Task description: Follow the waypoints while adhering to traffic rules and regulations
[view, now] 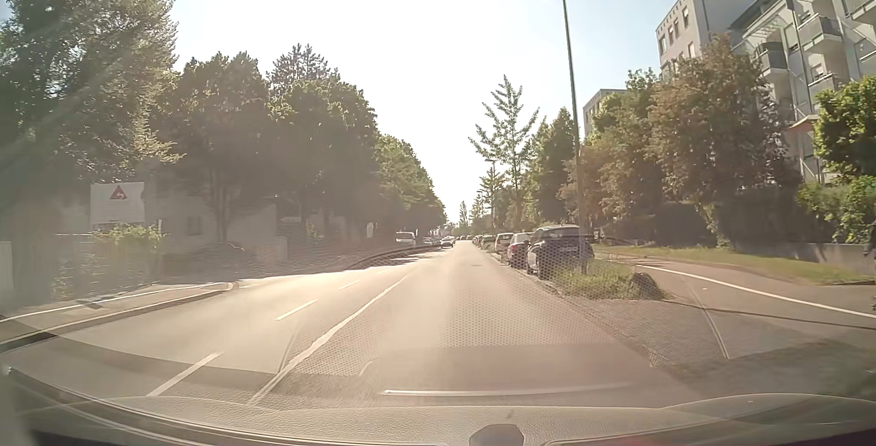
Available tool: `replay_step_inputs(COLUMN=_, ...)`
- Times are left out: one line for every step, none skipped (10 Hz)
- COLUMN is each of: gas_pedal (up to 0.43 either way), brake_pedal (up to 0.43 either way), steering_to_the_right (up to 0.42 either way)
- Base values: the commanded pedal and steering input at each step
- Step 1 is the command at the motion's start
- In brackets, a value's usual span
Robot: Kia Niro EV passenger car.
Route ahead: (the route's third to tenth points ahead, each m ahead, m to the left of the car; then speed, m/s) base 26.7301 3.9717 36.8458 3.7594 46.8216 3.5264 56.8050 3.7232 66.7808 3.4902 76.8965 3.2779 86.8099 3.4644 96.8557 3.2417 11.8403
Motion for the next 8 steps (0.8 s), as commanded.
replay_step_inputs(gas_pedal=0.047, brake_pedal=0.000, steering_to_the_right=-0.005)
replay_step_inputs(gas_pedal=0.047, brake_pedal=0.000, steering_to_the_right=-0.004)
replay_step_inputs(gas_pedal=0.047, brake_pedal=0.000, steering_to_the_right=-0.003)
replay_step_inputs(gas_pedal=0.047, brake_pedal=0.000, steering_to_the_right=-0.003)
replay_step_inputs(gas_pedal=0.047, brake_pedal=0.000, steering_to_the_right=-0.001)
replay_step_inputs(gas_pedal=0.047, brake_pedal=0.000, steering_to_the_right=0.002)
replay_step_inputs(gas_pedal=0.047, brake_pedal=0.000, steering_to_the_right=0.004)
replay_step_inputs(gas_pedal=0.047, brake_pedal=0.000, steering_to_the_right=0.005)
